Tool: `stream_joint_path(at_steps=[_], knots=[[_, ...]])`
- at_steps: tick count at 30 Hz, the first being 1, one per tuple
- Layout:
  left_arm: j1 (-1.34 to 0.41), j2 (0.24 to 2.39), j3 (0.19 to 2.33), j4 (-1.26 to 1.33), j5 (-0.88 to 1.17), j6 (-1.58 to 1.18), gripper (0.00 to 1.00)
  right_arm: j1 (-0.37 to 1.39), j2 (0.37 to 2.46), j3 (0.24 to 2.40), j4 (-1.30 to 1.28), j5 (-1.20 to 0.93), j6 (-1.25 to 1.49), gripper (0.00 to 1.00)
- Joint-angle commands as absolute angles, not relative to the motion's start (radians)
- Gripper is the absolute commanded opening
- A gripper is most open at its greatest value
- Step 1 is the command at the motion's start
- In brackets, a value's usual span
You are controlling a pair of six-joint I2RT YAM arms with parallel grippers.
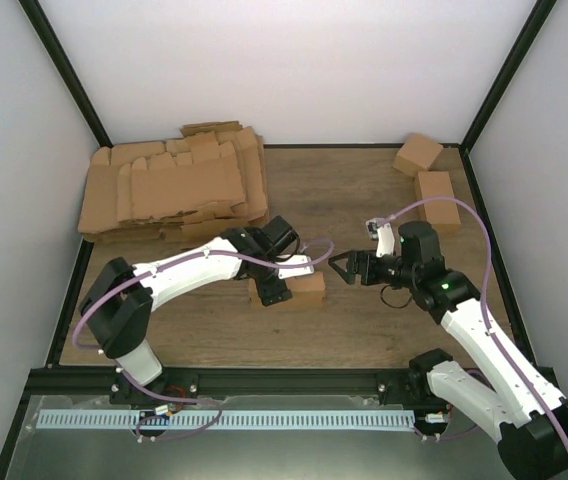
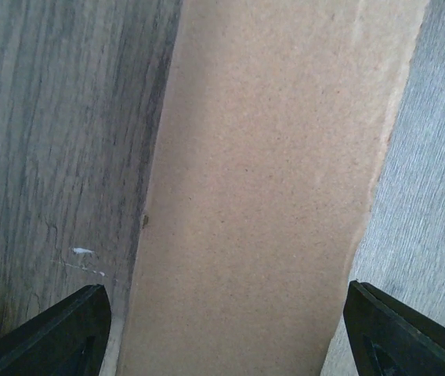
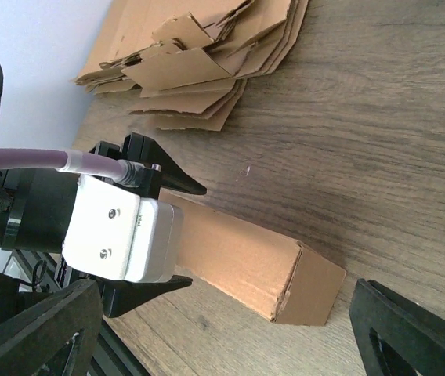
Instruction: Fold the paper box
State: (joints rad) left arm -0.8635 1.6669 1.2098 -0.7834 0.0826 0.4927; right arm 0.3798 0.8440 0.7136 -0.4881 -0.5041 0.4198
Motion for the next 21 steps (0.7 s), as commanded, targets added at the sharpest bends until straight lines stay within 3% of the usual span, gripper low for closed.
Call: stream_joint_path(at_steps=[1, 11, 21], knots=[[-0.864, 1.676, 1.235, -0.799, 0.088, 0.517, 0.82, 0.375, 0.834, 0.717, -0.484, -0.508, 0.421, 0.90], [-0.867, 1.692, 1.266, -0.820, 0.073, 0.498, 0.58, 0.374, 0.824, 0.715, -0.498, -0.501, 0.422, 0.90], [-0.884, 1.554, 1.242, -0.817, -0.004, 0.444, 0.57, 0.374, 0.817, 0.761, -0.539, -0.481, 0.423, 0.90]])
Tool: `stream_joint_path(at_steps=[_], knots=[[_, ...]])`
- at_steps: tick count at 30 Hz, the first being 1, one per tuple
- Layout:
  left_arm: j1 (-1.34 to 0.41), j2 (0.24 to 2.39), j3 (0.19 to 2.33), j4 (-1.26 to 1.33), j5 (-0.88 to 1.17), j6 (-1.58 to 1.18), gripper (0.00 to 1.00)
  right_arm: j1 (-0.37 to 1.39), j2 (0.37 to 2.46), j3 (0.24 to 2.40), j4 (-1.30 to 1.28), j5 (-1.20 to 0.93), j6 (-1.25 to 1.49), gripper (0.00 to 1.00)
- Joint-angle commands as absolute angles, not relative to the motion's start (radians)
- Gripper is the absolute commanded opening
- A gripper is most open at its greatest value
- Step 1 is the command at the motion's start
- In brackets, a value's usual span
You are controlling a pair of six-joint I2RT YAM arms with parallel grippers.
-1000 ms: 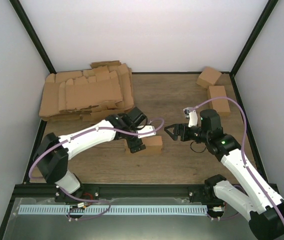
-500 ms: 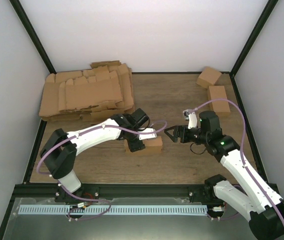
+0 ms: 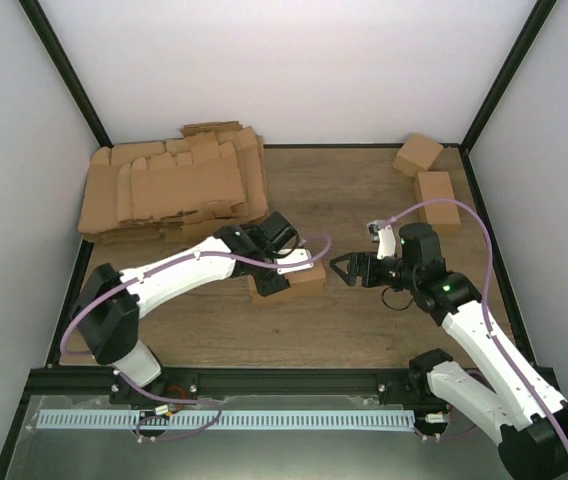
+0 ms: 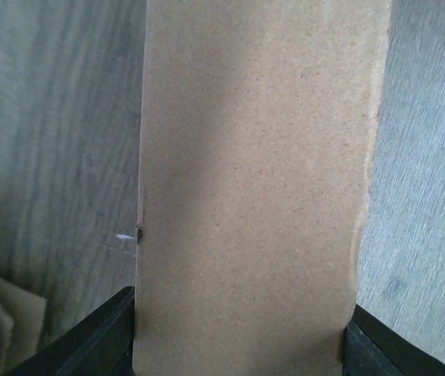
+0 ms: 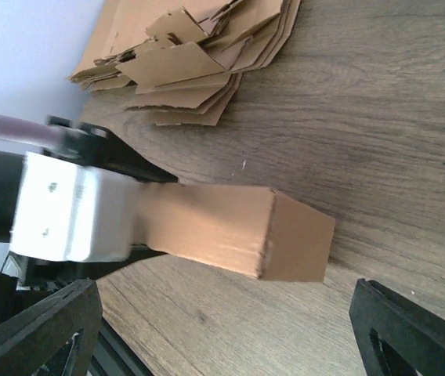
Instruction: Fold the paper box
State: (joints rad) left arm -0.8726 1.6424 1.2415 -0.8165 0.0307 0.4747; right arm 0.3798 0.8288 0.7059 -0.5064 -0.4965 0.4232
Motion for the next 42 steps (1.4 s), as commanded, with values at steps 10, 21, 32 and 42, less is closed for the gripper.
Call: stream_joint_path(at_steps=[10, 21, 32, 42], knots=[[-0.905, 1.315, 1.071, -0.662, -0.151, 0.417, 0.57, 0.374, 0.896, 0.937, -0.692, -0.374, 0.640, 0.96], [-0.985, 1.184, 0.916, -0.447, -0.449, 0.515, 0.57, 0.375, 1.029, 0.913, -0.660, -0.630, 1.105, 1.00], [-1.123, 1.114, 0.823, -0.348, -0.559, 0.589, 0.57, 0.380, 1.040, 0.774, -0.335, -0.857, 1.511, 1.00], [-1.182, 1.117, 0.795, -0.325, -0.617, 0.606, 0.58, 0.384, 1.094, 0.814, -0.346, -0.848, 1.520, 0.98]])
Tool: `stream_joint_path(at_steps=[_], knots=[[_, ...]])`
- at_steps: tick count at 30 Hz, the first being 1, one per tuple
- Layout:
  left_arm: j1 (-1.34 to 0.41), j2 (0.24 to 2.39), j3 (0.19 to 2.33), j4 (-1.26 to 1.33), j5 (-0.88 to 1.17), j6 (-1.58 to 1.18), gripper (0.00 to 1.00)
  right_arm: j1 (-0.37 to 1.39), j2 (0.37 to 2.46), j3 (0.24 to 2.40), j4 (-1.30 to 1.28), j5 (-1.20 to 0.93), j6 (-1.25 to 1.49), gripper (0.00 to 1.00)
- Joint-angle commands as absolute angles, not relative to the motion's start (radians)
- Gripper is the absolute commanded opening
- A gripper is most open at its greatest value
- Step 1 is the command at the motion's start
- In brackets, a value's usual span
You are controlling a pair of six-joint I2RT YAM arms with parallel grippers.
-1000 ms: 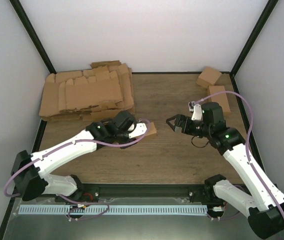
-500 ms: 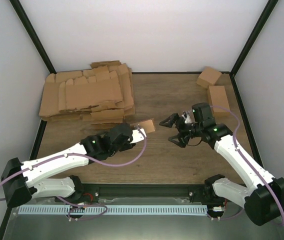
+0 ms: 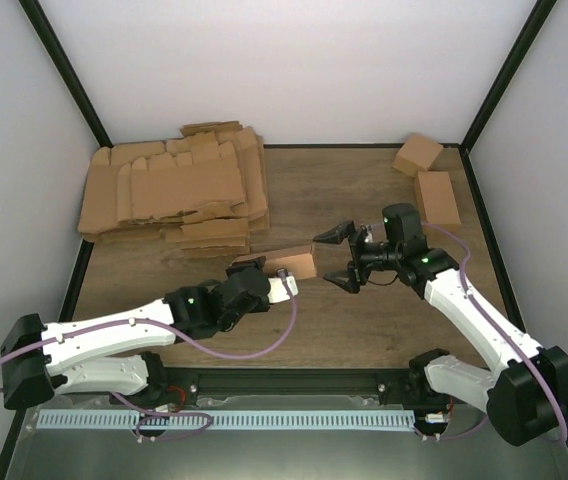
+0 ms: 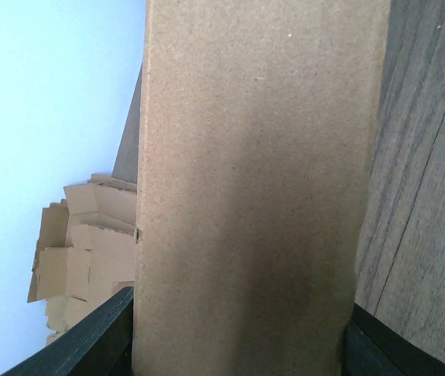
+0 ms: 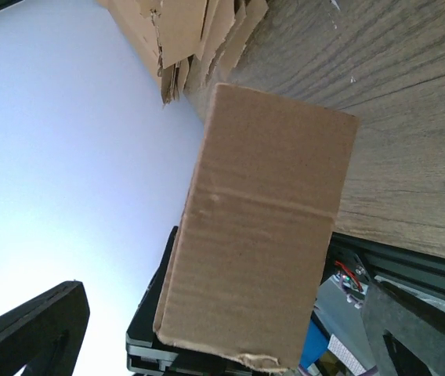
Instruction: Fold the paper box
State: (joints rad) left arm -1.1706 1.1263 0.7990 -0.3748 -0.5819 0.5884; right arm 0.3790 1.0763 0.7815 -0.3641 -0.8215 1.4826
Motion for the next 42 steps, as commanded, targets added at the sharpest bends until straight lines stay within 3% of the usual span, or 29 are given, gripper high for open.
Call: stream_joint_path(at_steps=[1, 8, 20, 26, 31, 42], knots=[[-1.183, 1.115, 0.794, -0.322, -0.616, 0.608, 0.58, 0.389, 1.099, 0.813, -0.347, -0.850, 1.521, 0.98], [-1.195, 1.107, 0.785, -0.311, -0.617, 0.611, 0.58, 0.421, 1.141, 0.814, -0.304, -0.854, 1.542, 0.92], [-1.208, 1.078, 0.769, -0.306, -0.611, 0.614, 0.58, 0.441, 1.172, 0.801, -0.291, -0.853, 1.555, 0.61], [-1.215, 1.074, 0.767, -0.305, -0.601, 0.613, 0.72, 0.442, 1.165, 0.799, -0.291, -0.837, 1.570, 0.52], [-1.220, 1.036, 0.770, -0.317, -0.573, 0.591, 0.99, 0.442, 1.162, 0.810, -0.298, -0.800, 1.567, 0.49], [-1.225, 0.921, 0.804, -0.351, -0.519, 0.517, 1.00, 0.402, 1.181, 0.865, -0.362, -0.658, 1.483, 0.48]])
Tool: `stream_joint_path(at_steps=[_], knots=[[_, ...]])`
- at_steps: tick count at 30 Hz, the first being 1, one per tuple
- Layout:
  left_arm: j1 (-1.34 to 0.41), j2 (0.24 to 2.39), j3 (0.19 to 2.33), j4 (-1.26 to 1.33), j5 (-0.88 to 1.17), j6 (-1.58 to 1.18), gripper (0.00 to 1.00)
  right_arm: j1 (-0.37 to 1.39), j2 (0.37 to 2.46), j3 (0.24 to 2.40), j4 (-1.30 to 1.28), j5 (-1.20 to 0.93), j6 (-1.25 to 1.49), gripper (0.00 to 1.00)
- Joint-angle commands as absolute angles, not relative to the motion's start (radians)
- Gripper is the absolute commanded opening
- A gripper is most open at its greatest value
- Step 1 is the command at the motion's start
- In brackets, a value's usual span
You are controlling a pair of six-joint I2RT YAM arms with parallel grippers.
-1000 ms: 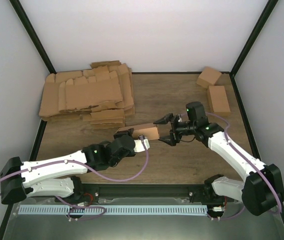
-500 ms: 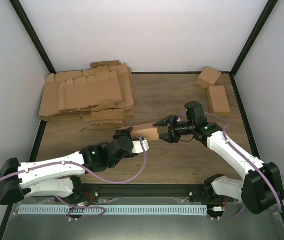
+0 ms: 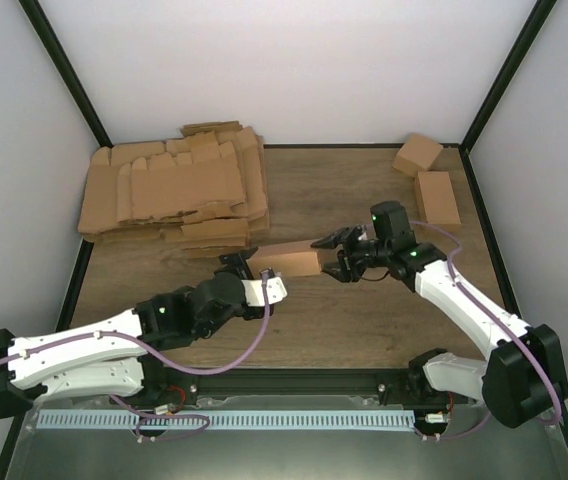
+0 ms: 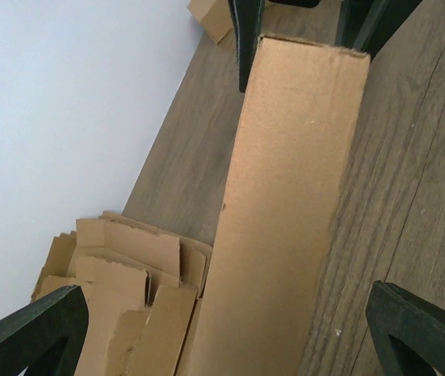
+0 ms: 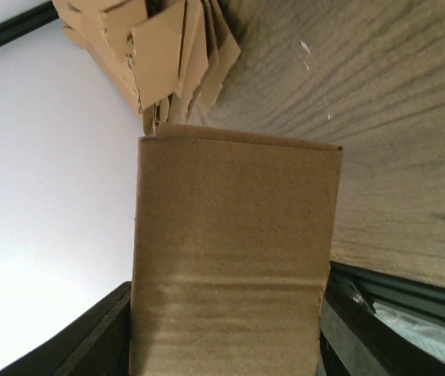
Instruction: Fold the paper box
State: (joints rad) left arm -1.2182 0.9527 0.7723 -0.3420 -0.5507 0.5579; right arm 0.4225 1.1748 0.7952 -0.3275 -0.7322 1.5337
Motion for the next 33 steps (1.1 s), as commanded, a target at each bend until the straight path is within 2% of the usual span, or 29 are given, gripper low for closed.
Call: stream_joint_path(at_steps=[1, 24, 33], knots=[[-1.224, 0.915, 0.808, -0.352, -0.515, 0.511, 1.00, 0.395, 1.181, 0.865, -0.363, -0.645, 1.475, 0.48], [-1.224, 0.673, 0.909, -0.380, -0.389, 0.359, 1.00, 0.361, 1.140, 0.839, -0.343, -0.388, 1.407, 0.46], [-1.224, 0.595, 0.952, -0.350, -0.435, 0.298, 1.00, 0.358, 1.074, 0.789, -0.283, -0.297, 1.393, 0.43]])
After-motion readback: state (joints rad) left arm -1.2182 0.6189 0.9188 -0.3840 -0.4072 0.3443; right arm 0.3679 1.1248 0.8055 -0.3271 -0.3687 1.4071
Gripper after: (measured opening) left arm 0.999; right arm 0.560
